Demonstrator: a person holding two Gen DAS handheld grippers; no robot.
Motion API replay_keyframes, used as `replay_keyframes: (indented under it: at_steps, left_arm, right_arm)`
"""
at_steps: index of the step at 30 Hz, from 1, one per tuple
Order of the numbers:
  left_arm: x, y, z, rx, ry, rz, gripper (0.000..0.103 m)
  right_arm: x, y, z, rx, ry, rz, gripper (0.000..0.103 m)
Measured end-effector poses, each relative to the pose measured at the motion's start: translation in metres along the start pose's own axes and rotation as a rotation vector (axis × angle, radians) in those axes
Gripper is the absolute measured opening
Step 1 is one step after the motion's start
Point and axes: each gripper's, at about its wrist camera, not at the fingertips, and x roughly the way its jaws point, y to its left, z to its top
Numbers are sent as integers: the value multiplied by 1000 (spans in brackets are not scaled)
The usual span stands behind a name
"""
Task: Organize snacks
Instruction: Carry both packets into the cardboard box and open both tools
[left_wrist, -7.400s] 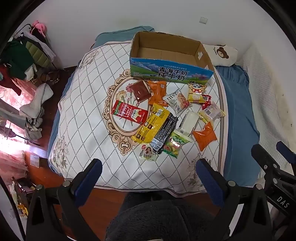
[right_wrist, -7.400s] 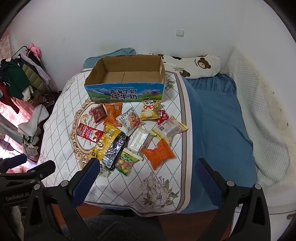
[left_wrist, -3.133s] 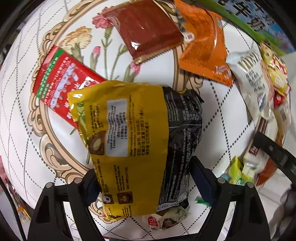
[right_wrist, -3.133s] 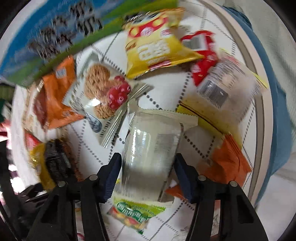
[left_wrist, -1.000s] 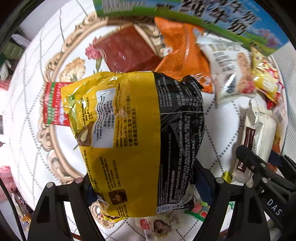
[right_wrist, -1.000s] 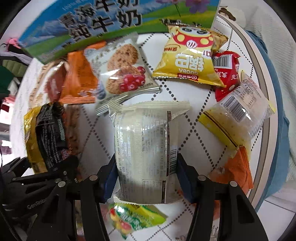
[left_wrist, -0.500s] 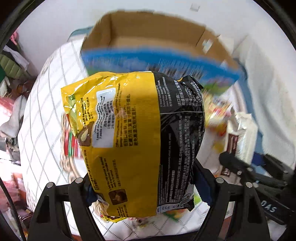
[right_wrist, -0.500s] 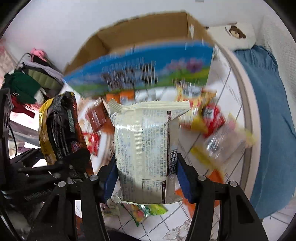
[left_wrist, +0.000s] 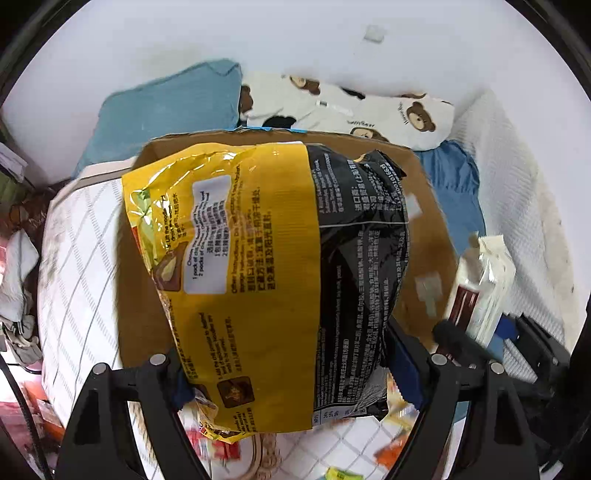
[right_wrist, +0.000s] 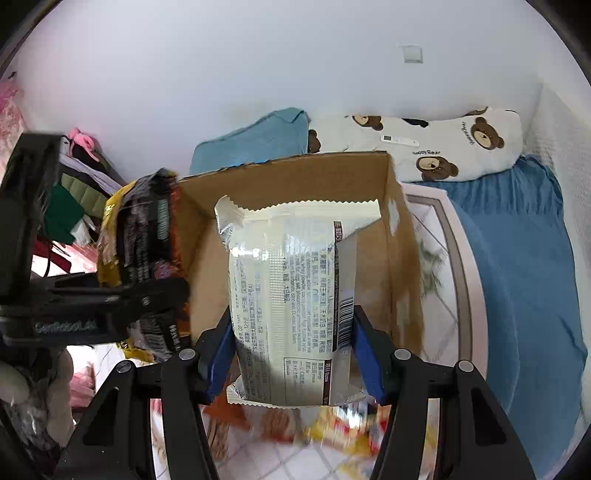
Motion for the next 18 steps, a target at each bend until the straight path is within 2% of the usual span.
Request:
replay_keyframes:
  at_steps: [1,3,8,13,15,16,18]
  left_arm:
    - [11,2,11,2,25,6,83]
    - [16,-35,49,-4,78,9,83]
    - [51,-40,94,-14,167,40,83]
    - [50,-38,103,-33,182,43,83]
    - [54,-33,110,-47,190,33,84]
    - [56,-30,112,-55,190,36,88]
    - [58,-27,118,-66,181,45,94]
  right_arm:
    - [12,0,8,-2,14,1,61]
    - [40,-5,23,-9,54,-6,61]
    - [103,-12,47,-10,140,-39,61]
    - [137,-18,71,-3,165,-48,61]
    - [145,-18,80,6,197,-23,63]
    - [149,-19,83,13,212,-25,65]
    - [162,-22,92,3,242,-42,97]
